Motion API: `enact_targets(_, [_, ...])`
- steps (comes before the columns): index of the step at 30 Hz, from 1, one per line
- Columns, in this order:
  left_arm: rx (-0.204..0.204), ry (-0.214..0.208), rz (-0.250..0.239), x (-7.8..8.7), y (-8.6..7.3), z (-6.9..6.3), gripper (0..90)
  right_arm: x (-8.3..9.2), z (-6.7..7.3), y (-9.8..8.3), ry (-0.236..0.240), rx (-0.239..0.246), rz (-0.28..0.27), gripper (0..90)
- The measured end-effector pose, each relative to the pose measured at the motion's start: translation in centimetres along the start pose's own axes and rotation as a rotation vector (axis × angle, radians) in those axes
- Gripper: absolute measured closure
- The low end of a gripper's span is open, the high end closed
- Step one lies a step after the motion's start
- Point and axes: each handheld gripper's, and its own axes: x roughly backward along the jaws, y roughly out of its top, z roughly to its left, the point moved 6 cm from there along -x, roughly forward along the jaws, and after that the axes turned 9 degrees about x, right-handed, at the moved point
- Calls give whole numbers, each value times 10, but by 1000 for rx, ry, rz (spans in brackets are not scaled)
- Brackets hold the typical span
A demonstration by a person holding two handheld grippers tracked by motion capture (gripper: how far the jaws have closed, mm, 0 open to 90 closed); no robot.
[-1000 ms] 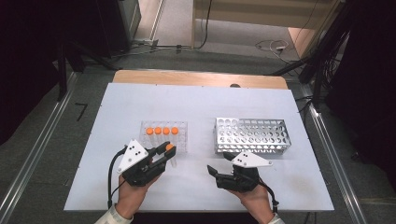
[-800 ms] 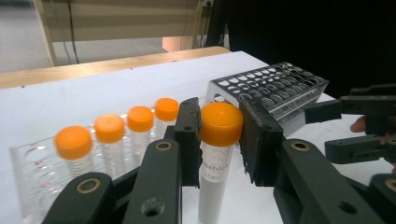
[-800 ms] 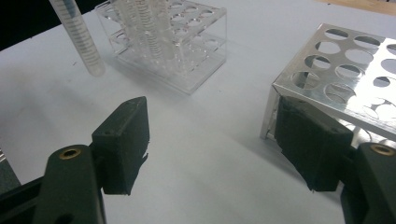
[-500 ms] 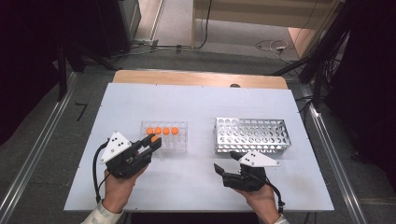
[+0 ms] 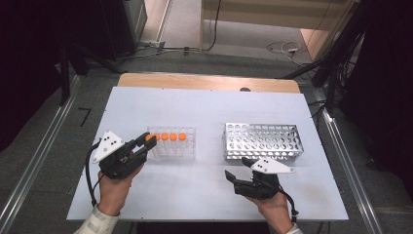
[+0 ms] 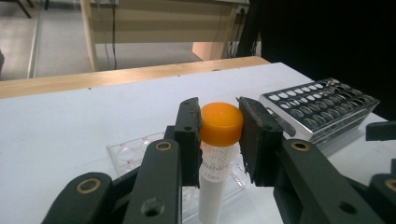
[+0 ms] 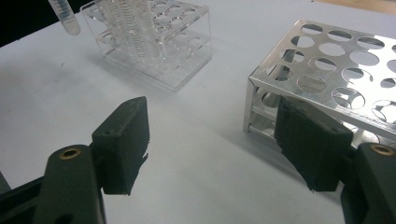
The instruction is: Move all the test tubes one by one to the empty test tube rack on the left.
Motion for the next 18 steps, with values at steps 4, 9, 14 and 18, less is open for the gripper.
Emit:
enact_targets(4, [6,13,-9,0,5,5,696,0,-1,0,-1,-2,0,253])
enact_targets(9, [9,32,-22,0,12,10,696,0,-1,0,-2,-3,-1,253])
enact_targets(14, [2,49,-28,-1,18,13,696,0,-1,0,-1,-2,0,253])
enact_targets(18, [3,66,-29,-4,21,18,696,1,-1,0,-2,-5,-3,253])
